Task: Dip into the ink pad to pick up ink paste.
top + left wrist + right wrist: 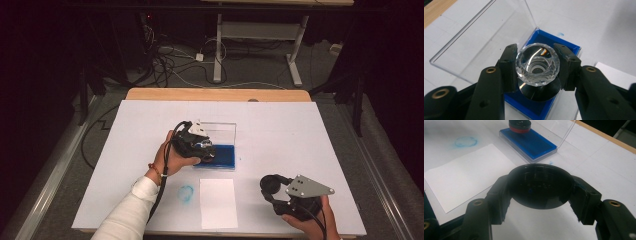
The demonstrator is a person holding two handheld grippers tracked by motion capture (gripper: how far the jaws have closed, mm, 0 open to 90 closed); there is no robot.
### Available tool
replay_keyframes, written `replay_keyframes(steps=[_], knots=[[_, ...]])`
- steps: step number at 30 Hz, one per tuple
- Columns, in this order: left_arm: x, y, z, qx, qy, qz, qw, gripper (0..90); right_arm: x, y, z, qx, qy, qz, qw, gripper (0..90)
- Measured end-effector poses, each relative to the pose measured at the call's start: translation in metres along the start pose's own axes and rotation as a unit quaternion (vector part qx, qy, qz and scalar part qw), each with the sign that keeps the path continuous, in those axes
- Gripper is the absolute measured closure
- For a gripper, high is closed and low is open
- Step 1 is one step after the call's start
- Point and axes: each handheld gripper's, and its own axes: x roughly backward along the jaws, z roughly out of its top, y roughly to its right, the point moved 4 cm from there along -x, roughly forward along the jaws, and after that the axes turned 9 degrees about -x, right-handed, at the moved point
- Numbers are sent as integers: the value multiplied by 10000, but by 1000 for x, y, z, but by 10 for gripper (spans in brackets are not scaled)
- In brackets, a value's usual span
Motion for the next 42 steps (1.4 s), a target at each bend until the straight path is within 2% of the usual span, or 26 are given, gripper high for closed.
replay_keyframes(steps=[17,27,29,37,42], knots=[[-13,-4,-11,92,-109,34,9999,544,0,0,-1,4,-41,-16,10000,388],[-15,-3,-13,102,-29,-20,9999,544,-1,-1,-2,20,-83,-3,10000,388],[-16,-3,-14,161,33,-39,9999,545,-1,-2,-2,37,-86,-3,10000,388],[-16,0,-15,80,43,31,10000,545,-2,-3,-2,53,-96,-1,9999,388],[-16,-4,-17,208,137,-83,9997,546,-1,-2,-2,50,-91,-12,9999,388]])
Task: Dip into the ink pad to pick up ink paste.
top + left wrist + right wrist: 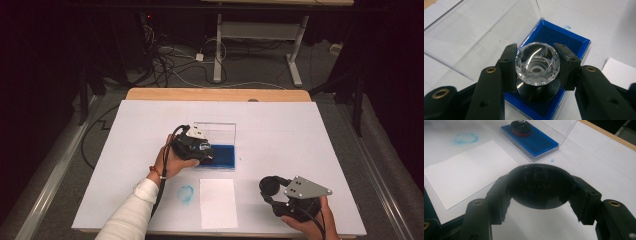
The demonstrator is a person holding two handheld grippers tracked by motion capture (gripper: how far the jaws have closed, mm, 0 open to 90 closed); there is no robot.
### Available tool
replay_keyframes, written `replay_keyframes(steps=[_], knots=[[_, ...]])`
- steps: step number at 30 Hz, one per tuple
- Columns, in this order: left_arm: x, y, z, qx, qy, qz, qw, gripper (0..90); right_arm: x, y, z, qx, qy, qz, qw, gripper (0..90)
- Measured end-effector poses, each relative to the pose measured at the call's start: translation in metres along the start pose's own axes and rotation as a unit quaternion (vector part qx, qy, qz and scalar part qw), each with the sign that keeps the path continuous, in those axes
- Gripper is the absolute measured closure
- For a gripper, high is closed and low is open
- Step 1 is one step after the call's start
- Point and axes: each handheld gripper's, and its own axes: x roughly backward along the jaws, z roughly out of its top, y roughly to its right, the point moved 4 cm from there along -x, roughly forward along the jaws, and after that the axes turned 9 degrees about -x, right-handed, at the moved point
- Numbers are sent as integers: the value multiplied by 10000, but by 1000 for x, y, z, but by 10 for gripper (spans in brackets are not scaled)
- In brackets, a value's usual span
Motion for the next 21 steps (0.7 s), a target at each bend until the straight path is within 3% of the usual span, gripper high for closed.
replay_keyframes(steps=[7,13,16,21], knots=[[0,3,1,-101,-100,50,9999,545,1,1,0,-16,12,2,10000,388],[-1,1,0,22,-10,20,10000,546,2,0,0,-17,17,-7,10000,388],[-2,5,3,-47,-71,116,9999,546,2,0,0,-7,29,7,10000,388],[-2,4,2,-42,-81,104,9999,545,2,-1,1,-19,29,17,10000,387]])
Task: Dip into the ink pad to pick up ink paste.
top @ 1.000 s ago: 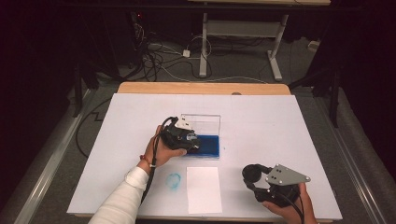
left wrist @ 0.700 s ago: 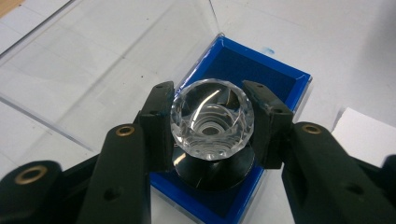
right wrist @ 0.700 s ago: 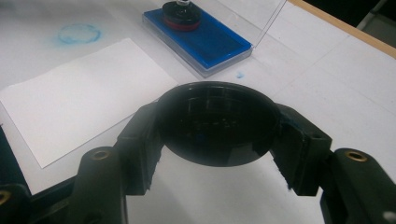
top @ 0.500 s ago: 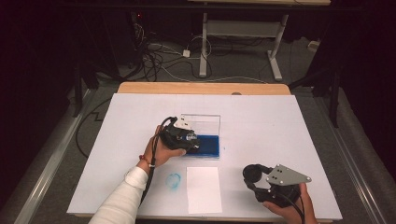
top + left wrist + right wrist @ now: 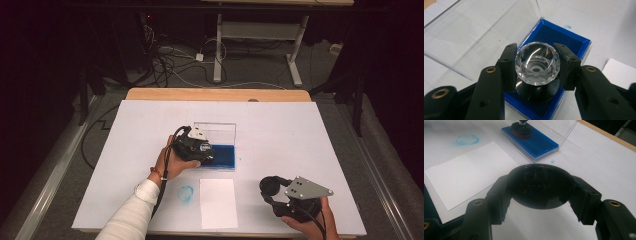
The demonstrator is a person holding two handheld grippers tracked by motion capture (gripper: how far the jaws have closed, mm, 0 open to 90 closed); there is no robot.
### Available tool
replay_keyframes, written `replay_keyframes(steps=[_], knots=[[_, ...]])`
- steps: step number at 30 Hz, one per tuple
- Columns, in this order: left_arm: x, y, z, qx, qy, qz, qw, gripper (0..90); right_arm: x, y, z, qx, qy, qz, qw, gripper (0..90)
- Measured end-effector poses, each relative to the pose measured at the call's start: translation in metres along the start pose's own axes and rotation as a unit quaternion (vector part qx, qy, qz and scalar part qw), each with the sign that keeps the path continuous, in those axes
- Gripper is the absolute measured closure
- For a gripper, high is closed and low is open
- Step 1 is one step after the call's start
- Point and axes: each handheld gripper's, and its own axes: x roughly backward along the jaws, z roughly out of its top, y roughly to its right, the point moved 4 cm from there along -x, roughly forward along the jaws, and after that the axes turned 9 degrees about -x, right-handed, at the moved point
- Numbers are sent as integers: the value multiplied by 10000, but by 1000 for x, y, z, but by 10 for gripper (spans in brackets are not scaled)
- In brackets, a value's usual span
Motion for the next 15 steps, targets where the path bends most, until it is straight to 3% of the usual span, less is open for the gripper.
replay_keyframes(steps=[6,10,15], knots=[[0,0,0,-15,-11,-11,10000,545,0,0,0,-3,6,-2,10000,388],[1,0,2,-92,-143,5,9999,544,1,0,0,9,10,-35,10000,388],[2,-2,3,2,-158,-60,9999,545,2,1,1,24,28,-62,10000,388]])
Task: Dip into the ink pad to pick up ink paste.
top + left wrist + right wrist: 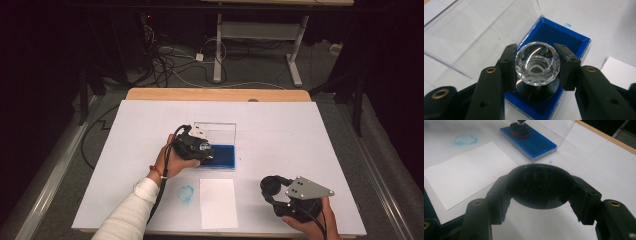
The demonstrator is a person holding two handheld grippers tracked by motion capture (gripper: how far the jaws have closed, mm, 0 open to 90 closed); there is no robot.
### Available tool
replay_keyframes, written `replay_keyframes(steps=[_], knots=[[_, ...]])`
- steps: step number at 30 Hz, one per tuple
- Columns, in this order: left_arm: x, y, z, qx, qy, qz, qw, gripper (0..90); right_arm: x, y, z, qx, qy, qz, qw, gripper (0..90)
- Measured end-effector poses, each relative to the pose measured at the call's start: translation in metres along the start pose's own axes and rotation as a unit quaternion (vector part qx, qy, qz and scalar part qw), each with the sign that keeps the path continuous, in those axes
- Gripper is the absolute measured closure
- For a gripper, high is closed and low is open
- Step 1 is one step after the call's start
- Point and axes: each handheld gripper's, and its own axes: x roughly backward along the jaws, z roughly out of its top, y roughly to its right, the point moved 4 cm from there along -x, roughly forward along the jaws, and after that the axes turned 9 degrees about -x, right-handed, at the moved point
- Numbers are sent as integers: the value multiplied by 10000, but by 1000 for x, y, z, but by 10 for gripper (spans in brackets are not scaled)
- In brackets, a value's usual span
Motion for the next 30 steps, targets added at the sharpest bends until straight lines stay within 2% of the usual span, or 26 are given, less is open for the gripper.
replay_keyframes(steps=[3,5,11,17,27,30], knots=[[1,-1,2,15,-20,6,10000,546,0,1,0,16,5,0,10000,388],[5,-2,5,43,84,2,10000,546,1,1,0,4,21,-7,10000,388],[25,0,29,-179,171,185,9995,546,5,2,1,-15,77,-40,10000,388],[41,1,50,-340,270,221,9988,545,7,3,1,-11,121,-35,9999,388],[50,4,67,-510,256,226,9981,545,11,4,3,-29,264,-85,9996,387],[51,4,70,-522,243,205,9981,545,10,4,3,-39,223,-85,9997,388]])
